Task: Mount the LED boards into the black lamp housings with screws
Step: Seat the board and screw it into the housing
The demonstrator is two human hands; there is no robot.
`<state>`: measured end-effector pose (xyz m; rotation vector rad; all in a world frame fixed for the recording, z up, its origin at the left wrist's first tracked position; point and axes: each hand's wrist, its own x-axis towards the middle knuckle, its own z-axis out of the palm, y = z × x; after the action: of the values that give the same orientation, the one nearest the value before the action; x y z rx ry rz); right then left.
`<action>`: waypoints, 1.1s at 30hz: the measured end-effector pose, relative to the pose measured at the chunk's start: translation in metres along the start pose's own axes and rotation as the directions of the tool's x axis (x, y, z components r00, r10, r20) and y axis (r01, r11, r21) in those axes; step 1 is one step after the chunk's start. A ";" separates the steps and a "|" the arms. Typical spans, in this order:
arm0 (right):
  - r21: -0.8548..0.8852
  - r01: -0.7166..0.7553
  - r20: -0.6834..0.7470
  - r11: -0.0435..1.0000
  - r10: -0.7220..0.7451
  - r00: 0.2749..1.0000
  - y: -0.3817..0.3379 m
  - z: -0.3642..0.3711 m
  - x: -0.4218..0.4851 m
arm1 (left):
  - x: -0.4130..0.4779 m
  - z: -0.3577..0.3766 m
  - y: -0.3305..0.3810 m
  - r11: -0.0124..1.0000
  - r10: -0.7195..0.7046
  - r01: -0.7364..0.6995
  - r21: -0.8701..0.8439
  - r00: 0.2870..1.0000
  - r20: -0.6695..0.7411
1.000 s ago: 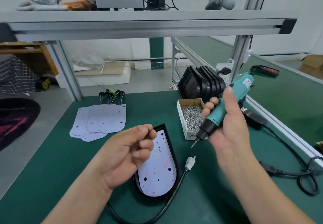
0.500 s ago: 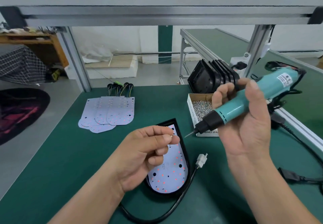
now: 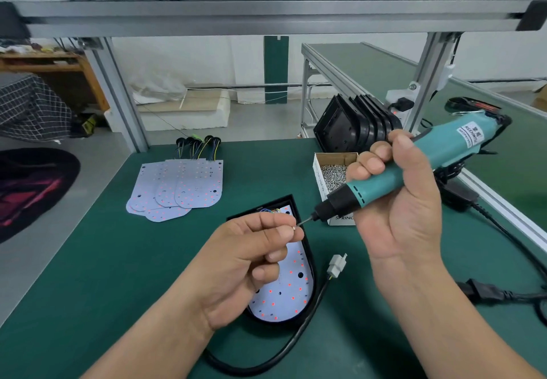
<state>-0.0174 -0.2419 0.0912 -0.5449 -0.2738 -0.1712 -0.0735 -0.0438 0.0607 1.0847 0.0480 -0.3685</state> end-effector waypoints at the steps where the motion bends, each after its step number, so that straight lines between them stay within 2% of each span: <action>1: 0.003 0.002 0.004 1.000 -0.002 1.000 0.000 0.000 0.000 | 0.000 0.000 0.000 1.000 -0.001 0.001 -0.001 1.000 -0.007; 19: 0.001 -0.007 0.030 1.000 0.007 1.000 0.002 -0.001 0.000 | 0.002 0.001 -0.003 0.999 -0.001 0.003 0.032 0.997 -0.075; 25: -0.026 -0.003 0.024 1.000 0.003 1.000 0.003 0.000 -0.001 | 0.002 -0.001 -0.005 0.999 0.009 -0.006 0.053 0.998 -0.056; 30: -0.045 0.008 0.019 0.999 -0.007 1.000 0.006 -0.001 -0.001 | 0.003 0.000 -0.007 0.967 0.151 -0.125 0.222 0.983 -0.104; 33: -0.058 -0.002 -0.076 0.998 -0.002 0.997 0.014 -0.002 -0.002 | 0.003 -0.001 -0.009 0.928 0.258 -0.196 0.316 0.951 -0.168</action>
<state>-0.0153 -0.2311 0.0825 -0.5951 -0.1955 -0.2001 -0.0728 -0.0471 0.0519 1.4086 0.0517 -0.0493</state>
